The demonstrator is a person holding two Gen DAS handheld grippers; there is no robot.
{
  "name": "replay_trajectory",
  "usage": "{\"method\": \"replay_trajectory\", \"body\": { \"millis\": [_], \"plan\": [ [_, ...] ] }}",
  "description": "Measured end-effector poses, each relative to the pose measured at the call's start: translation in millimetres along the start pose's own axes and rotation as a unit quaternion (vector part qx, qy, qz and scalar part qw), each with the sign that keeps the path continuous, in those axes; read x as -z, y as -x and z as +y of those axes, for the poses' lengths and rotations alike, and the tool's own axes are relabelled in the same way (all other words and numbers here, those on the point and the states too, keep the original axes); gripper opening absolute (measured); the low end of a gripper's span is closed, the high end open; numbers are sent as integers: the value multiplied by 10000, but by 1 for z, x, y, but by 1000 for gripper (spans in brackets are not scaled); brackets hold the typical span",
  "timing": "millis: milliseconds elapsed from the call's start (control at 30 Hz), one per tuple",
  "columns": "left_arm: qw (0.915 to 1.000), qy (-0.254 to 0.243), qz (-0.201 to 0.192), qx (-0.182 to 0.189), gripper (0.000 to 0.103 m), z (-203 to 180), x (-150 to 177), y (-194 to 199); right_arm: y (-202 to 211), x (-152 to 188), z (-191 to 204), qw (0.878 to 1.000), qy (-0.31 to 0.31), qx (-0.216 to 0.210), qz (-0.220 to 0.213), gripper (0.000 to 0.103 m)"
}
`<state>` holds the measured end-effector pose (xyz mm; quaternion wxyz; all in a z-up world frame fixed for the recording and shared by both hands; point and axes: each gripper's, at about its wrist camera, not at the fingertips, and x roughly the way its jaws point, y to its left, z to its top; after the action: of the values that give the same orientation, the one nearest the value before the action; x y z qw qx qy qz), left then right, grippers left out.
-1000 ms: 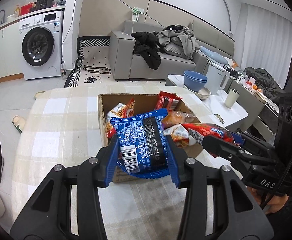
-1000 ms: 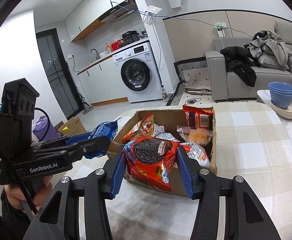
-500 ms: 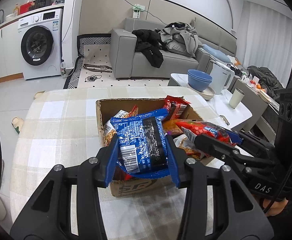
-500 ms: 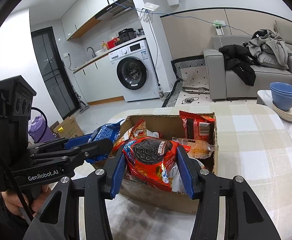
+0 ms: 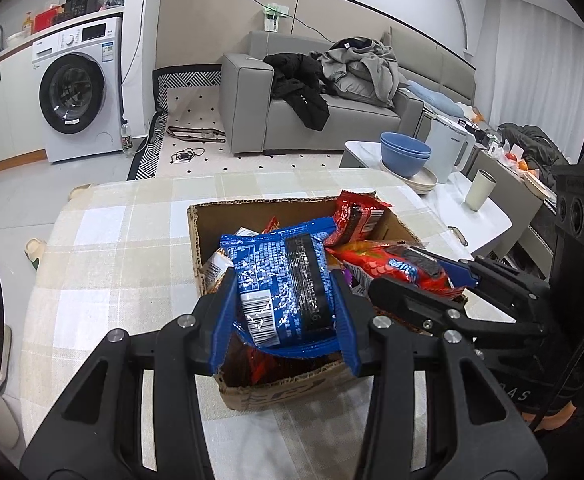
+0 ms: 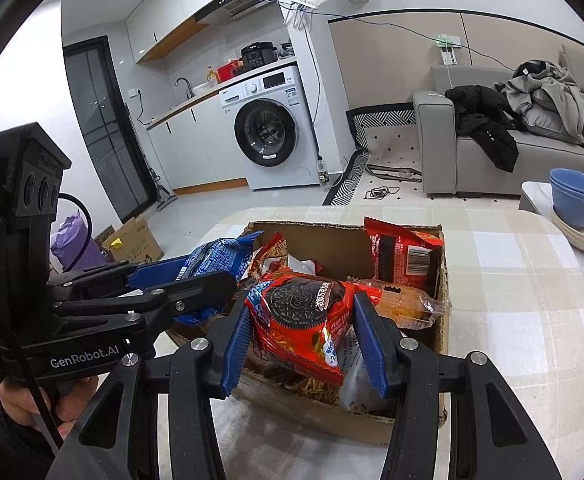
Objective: Organize snacks
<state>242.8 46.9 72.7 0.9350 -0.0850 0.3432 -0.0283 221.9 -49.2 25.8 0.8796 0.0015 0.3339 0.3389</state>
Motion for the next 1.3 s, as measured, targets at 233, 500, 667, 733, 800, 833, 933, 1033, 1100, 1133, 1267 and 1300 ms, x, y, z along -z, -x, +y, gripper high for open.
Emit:
{"method": "replay_trajectory", "body": {
  "millis": [233,500,667,733,800,833,933,1033,1100,1133,1267,1300],
  "plan": [
    [9998,-17,180,-42,41,0,4,-21,-8,-2,-3,10000,17,41,9,50],
    [9994,-24,326,-112,42,0,3,-35,-6,-3,-9,9998,-110,-174,-54,63],
    [9992,-60,361,-188,56,-1,3,-34,10,0,-7,9997,22,-108,-232,71],
    [9994,-16,338,-80,64,-1,4,-30,15,2,-8,9996,29,-81,-267,78],
    [9996,-11,286,13,74,-1,6,-24,22,5,-10,9995,41,-20,-320,86],
    [9996,-20,274,63,82,-1,7,-20,26,7,-10,9994,67,2,-336,89],
    [9995,-100,139,-254,100,-3,9,-10,33,11,-10,9994,118,43,-311,96],
    [9997,-19,-16,-246,102,-1,15,1,41,15,-12,9992,115,92,-359,102],
    [9997,86,-71,-199,102,4,21,10,46,18,-11,9991,113,111,-406,102],
    [9997,136,-100,-193,102,7,23,13,47,21,-10,9990,116,112,-426,102],
    [9995,158,-171,-227,102,10,35,29,56,30,-12,9988,85,93,-474,102],
    [9994,135,-194,-237,102,10,39,33,57,32,-13,9987,78,82,-489,102]
  ]
}}
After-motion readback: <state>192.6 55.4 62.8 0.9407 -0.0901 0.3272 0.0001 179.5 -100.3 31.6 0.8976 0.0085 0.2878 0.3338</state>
